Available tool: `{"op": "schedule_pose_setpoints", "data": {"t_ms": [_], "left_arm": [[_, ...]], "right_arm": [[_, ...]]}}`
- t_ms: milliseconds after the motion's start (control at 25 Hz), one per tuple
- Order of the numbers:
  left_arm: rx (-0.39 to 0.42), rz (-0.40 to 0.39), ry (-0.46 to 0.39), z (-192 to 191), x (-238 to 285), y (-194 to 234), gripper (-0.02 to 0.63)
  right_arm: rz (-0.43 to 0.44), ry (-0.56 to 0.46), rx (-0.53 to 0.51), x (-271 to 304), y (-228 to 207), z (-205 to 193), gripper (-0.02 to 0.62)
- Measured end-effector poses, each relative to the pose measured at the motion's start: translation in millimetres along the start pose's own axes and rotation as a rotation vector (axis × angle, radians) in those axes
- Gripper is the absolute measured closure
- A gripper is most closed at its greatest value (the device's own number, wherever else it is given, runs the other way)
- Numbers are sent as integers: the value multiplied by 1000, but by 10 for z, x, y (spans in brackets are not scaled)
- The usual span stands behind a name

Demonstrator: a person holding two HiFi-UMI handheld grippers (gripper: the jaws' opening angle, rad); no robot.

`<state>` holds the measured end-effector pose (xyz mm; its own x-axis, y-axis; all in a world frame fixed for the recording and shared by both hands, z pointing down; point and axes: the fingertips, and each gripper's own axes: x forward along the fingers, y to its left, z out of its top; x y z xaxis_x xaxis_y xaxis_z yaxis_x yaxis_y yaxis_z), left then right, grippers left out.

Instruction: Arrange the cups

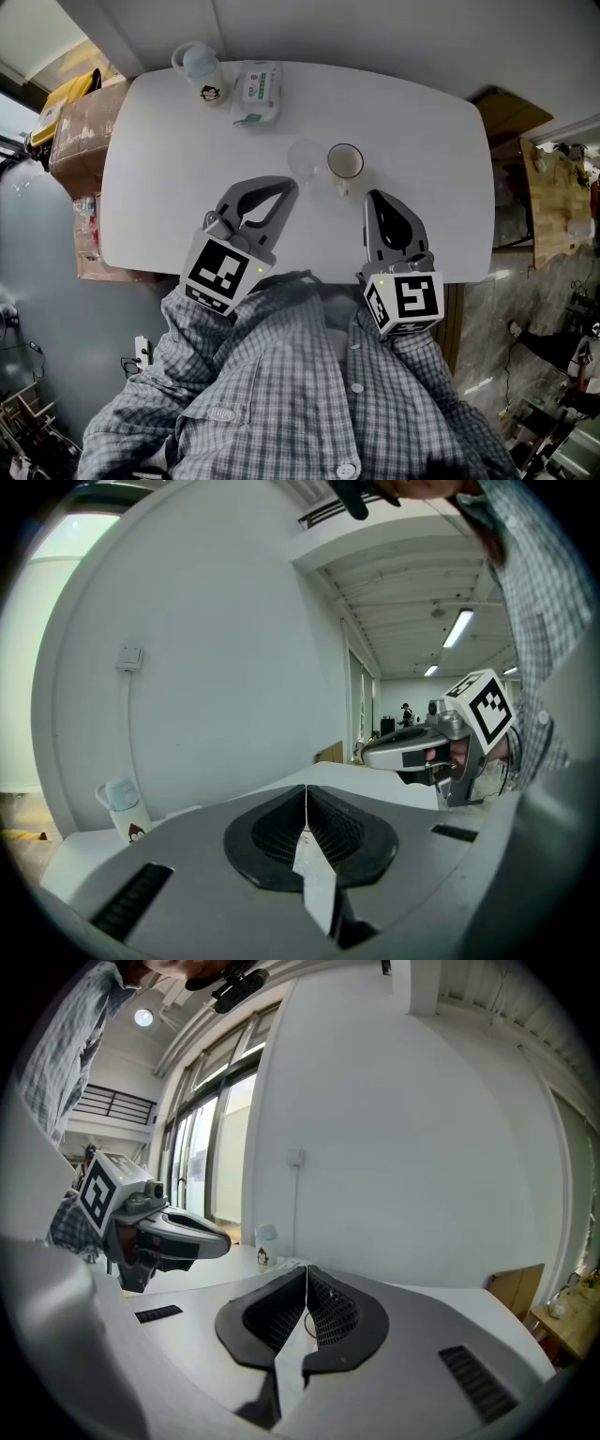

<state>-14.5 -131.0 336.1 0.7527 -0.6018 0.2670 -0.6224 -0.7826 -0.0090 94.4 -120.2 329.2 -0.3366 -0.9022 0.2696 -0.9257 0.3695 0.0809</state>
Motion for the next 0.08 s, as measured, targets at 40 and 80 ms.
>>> {"op": "schedule_pose_setpoints", "data": {"t_ms": [40,80], "left_arm": [[-1,-1,1,-7,-2,-11,592],[-2,-3,2,-15,-4,-22,593]], "right_arm": [[1,1,2,-5,4,-9,572],[2,2,4,-11,9,-18,572]]}}
